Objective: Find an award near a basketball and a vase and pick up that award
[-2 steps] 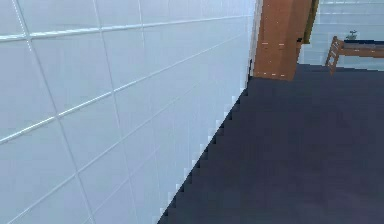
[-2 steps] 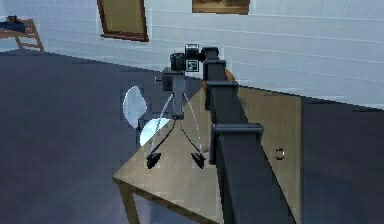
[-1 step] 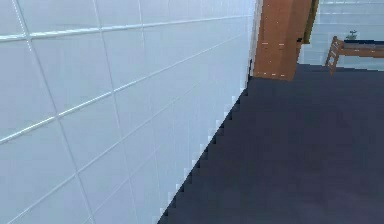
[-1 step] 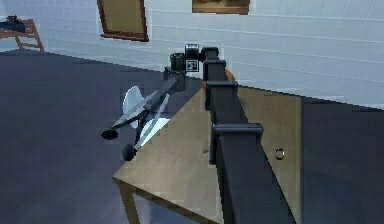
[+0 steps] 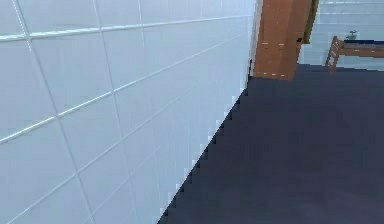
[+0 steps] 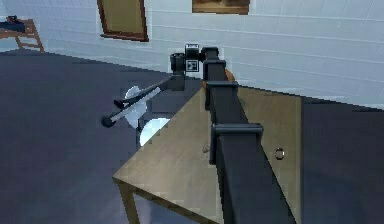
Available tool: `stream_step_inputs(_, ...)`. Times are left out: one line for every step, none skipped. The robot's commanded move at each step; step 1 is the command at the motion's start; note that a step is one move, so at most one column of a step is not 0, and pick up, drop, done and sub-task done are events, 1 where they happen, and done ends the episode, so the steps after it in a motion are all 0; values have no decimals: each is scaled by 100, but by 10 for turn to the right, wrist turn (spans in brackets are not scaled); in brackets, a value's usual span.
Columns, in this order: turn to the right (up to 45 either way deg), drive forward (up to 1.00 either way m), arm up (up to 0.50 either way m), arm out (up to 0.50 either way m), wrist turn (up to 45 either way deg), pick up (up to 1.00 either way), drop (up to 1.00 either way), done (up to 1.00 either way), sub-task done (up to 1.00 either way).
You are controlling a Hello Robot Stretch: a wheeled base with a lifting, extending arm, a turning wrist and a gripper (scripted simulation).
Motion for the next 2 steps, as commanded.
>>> stream_step_inputs(0, 0, 0, 0, 450, 0, 0, 0, 0)
stream_step_inputs(0, 0, 0, 0, 450, 0, 0, 0, 0)
